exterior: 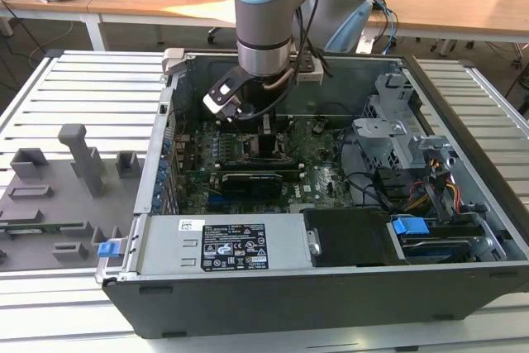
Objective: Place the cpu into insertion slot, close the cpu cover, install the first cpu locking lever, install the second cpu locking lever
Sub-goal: 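Place the cpu into insertion slot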
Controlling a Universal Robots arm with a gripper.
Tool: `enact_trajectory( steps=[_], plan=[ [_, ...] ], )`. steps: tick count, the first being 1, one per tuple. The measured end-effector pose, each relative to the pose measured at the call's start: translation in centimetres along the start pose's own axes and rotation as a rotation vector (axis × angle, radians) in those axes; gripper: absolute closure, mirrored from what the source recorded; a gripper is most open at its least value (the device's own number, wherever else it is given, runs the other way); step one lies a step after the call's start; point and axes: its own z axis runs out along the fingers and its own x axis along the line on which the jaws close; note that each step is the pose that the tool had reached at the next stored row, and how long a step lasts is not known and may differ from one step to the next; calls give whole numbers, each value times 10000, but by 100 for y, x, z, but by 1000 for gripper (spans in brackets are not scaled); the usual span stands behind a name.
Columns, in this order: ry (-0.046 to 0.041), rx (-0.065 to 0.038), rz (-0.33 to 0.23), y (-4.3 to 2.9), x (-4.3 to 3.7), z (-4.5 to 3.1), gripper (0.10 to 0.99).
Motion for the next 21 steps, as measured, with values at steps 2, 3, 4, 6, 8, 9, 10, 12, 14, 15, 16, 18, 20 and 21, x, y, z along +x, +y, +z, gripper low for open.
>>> enact_trajectory(
  steps=[2,3,4,6,8,9,10,12,14,15,16,18,20,21],
  plan=[
    [0,1,0,-1,3,11,545],
    [-2,2,0,-1,2,11,545],
    [-3,1,0,-1,2,11,545],
    [-1,0,0,-1,3,13,545],
    [-1,1,1,-2,3,13,545],
    [0,0,0,-1,3,14,533],
    [0,1,0,-2,3,14,533],
    [-1,0,0,-1,3,15,471],
    [7,1,2,-2,3,15,471],
    [79,0,8,-2,3,16,471],
    [194,3,17,-2,3,16,471],
    [213,4,18,-1,3,16,471],
    [213,4,17,-1,3,16,471],
    [213,4,18,-2,3,15,471]
  ],
)
